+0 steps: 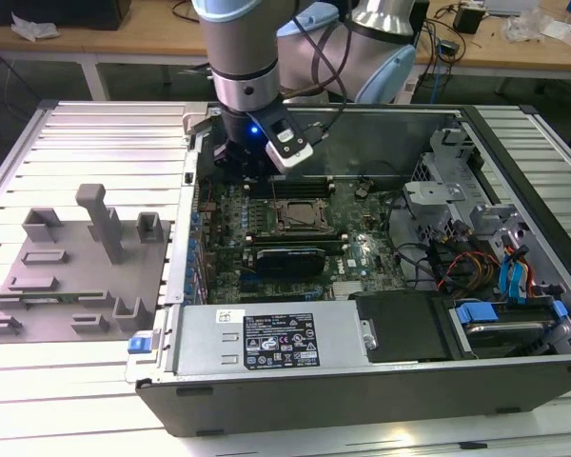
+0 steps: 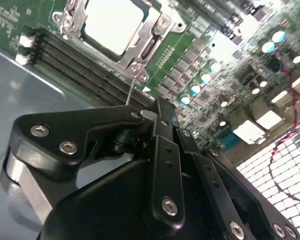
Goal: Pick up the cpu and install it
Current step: 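Install the first cpu locking lever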
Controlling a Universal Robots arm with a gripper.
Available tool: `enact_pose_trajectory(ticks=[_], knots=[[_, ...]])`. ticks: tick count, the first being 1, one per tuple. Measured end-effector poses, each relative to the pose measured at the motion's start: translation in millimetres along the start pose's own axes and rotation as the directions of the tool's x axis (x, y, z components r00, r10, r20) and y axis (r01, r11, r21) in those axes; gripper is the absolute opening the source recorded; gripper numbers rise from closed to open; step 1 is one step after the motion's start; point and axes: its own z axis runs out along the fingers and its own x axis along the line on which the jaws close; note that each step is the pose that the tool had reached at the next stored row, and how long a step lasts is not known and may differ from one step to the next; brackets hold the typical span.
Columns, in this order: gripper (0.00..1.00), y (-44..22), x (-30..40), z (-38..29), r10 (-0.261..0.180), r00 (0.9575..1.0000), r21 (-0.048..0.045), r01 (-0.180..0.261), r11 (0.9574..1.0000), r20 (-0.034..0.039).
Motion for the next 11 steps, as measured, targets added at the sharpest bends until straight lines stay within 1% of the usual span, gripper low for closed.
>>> enact_pose_trajectory(ticks=[1,3,5,7,9,10,11], knots=[[0.11,0.1,0.4,0.1,0.004,0.9999,-0.0419,-0.004,0.9991,0.0121],[0.11,-0.3,-0.9,0.2,0.004,0.9999,-0.0422,-0.003,0.9991,0.0120],[0.11,-1.5,-4.8,0.6,0.005,0.9999,-0.0445,-0.004,0.9990,0.0123],[0.11,-2.4,-8.8,1.1,0.006,0.9999,-0.0560,-0.005,0.9984,0.0132],[0.11,-2.6,-10.0,1.7,0.008,0.9999,-0.0744,-0.007,0.9972,0.0143],[0.11,-2.6,-9.9,2.0,0.009,0.9998,-0.0803,-0.008,0.9967,0.0148],[0.11,-2.7,-9.9,2.4,0.011,0.9998,-0.0913,-0.009,0.9958,0.0156]])
